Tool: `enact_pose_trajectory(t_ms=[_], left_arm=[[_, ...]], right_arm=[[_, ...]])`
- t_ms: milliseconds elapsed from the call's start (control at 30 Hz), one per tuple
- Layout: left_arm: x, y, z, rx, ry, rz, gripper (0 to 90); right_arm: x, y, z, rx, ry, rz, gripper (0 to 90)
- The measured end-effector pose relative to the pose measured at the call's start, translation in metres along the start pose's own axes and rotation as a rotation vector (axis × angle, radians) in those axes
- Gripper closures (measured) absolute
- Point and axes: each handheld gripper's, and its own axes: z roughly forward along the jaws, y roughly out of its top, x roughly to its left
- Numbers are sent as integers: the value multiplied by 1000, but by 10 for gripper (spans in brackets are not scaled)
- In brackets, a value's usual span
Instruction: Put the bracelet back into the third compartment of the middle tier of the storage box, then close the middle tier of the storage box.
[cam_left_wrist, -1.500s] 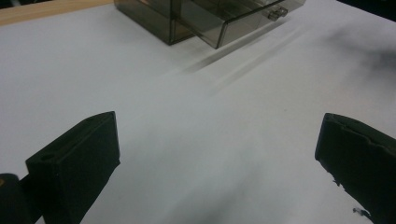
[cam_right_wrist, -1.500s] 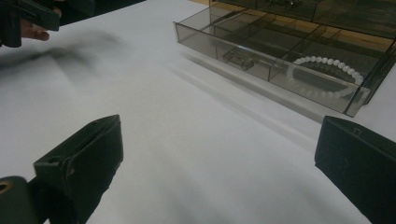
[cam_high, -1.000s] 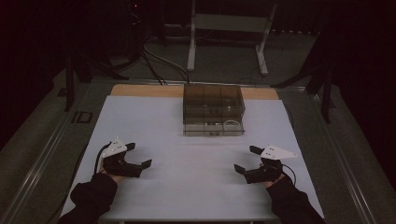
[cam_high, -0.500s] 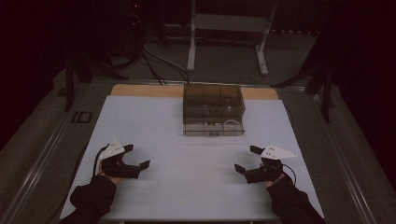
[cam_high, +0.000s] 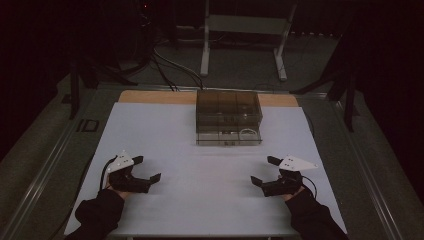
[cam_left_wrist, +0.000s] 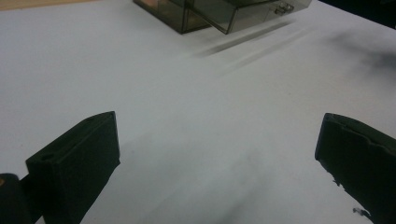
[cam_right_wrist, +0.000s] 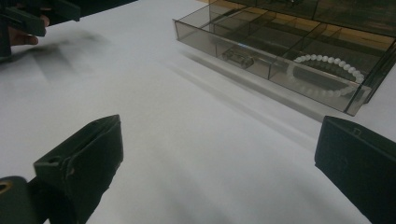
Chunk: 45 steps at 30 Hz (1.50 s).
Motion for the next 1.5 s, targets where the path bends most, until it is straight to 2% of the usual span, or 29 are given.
enact_pose_trajectory(t_ms=[267,733,1300,1500], left_arm=[[1,0,-1,-11,-9,-15,13],[1,2,-3,-28,-17,-9,14],[3,2,-3,-40,-26,-19,14],[1,1,-3,-23,-33,-7,14]], right_arm=[[0,0,1,3,2,-1,17],[3,3,3,-1,9,-4,17],[12,26,-1,-56,38,-10,17],[15,36,-6,-75,27,-25,17]])
